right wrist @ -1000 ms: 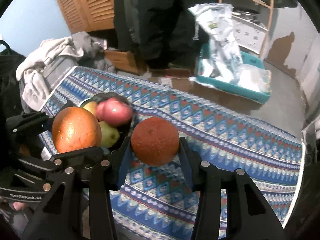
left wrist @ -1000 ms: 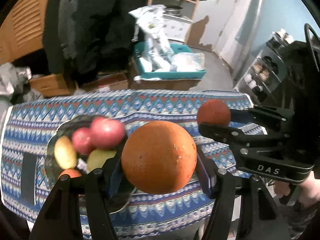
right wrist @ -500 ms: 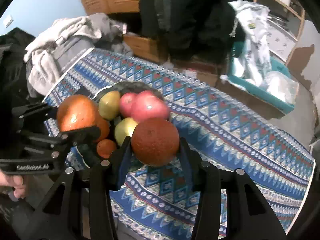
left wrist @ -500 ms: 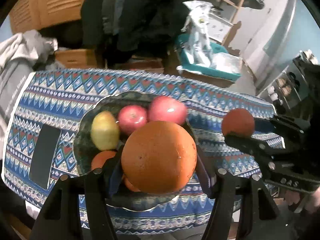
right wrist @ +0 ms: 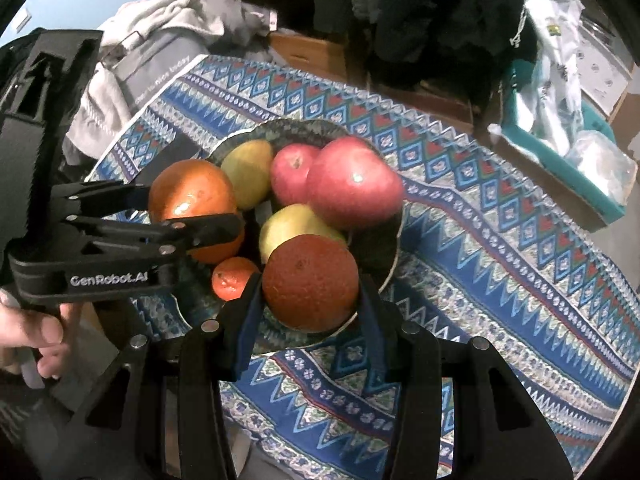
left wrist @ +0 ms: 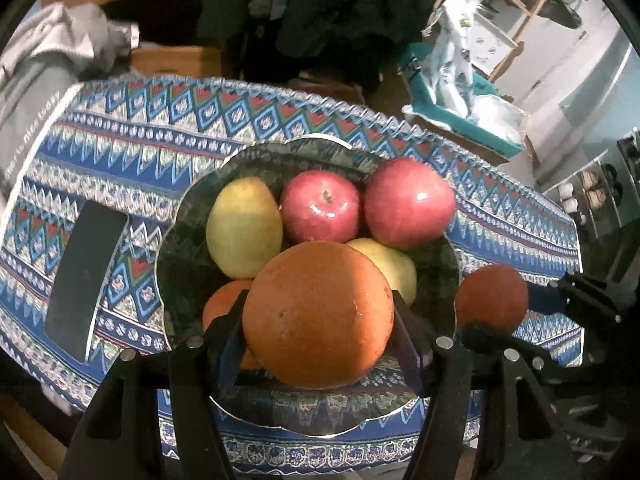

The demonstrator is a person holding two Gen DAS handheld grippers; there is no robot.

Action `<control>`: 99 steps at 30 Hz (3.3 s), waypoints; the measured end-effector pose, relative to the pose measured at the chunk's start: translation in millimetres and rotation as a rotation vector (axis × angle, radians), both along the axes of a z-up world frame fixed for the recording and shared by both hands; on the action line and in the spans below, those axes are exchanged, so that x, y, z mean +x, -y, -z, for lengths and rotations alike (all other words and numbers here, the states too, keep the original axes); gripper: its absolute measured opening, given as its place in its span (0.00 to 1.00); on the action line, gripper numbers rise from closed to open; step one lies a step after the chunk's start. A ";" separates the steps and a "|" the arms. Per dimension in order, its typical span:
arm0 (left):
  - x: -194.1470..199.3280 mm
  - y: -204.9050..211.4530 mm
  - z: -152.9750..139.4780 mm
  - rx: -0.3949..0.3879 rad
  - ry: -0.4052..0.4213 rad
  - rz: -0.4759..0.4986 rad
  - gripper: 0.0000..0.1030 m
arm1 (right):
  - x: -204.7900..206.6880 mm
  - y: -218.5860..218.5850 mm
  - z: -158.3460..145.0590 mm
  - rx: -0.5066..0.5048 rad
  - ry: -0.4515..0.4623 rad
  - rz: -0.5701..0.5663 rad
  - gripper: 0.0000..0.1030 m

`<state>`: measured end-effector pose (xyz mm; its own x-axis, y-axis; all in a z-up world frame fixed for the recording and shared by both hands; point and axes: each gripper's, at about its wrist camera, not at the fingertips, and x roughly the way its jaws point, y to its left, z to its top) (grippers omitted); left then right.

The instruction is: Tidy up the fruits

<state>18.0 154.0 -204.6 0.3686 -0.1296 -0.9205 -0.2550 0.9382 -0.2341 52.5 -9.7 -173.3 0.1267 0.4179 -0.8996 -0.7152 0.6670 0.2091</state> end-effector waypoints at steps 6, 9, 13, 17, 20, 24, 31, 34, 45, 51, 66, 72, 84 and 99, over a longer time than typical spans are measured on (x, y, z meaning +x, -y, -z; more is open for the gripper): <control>2.5 -0.6 19.1 0.012 -0.055 -0.001 0.64 | -1.3 -8.4 14.6 -0.015 -0.027 -0.014 0.44; 2.1 -1.3 20.8 0.022 -0.052 0.003 0.64 | -2.5 -12.1 20.9 -0.022 -0.038 -0.025 0.44; -0.6 -2.1 10.8 0.021 -0.037 0.012 0.64 | -5.4 -16.6 28.1 -0.030 -0.052 -0.036 0.44; -7.5 -6.5 1.7 0.041 -0.042 0.006 0.68 | -7.8 -18.7 35.1 -0.029 -0.081 -0.043 0.44; -13.1 -11.1 -3.9 0.044 -0.047 -0.011 0.68 | -10.4 -21.4 39.1 -0.033 -0.092 -0.047 0.44; -18.5 -15.2 -12.1 0.038 -0.041 -0.030 0.69 | -14.4 -25.7 42.6 -0.029 -0.114 -0.050 0.44; -22.0 -12.5 -21.6 0.034 -0.028 -0.026 0.70 | -17.2 -26.6 33.9 -0.010 -0.095 -0.051 0.45; -23.3 -10.7 -27.1 0.041 -0.020 -0.024 0.70 | -15.3 -22.4 25.4 -0.010 -0.073 -0.040 0.45; -28.5 4.0 -55.4 0.035 0.041 0.001 0.74 | 4.7 5.0 -12.2 0.014 -0.010 0.064 0.45; -28.9 13.7 -72.2 0.055 0.083 0.019 0.75 | 10.6 21.2 -35.7 0.038 0.025 0.117 0.47; -36.1 47.3 -127.7 0.146 0.238 0.080 0.79 | 4.3 60.7 -103.6 0.120 0.173 0.192 0.63; -39.2 62.4 -144.6 0.171 0.286 0.109 0.84 | -4.2 74.6 -127.3 0.147 0.253 0.221 0.74; -46.1 86.0 -180.2 0.220 0.384 0.133 0.88 | -18.1 111.1 -168.3 0.205 0.370 0.279 0.77; -52.8 108.4 -215.1 0.293 0.514 0.128 0.99 | -21.9 148.1 -180.9 0.244 0.410 0.350 0.78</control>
<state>-34.9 45.5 10.5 0.7736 0.0302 -0.6329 -0.0587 0.9980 -0.0242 30.6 -157.8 7.5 0.6114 0.4767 -0.6316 -0.5156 0.8455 0.1390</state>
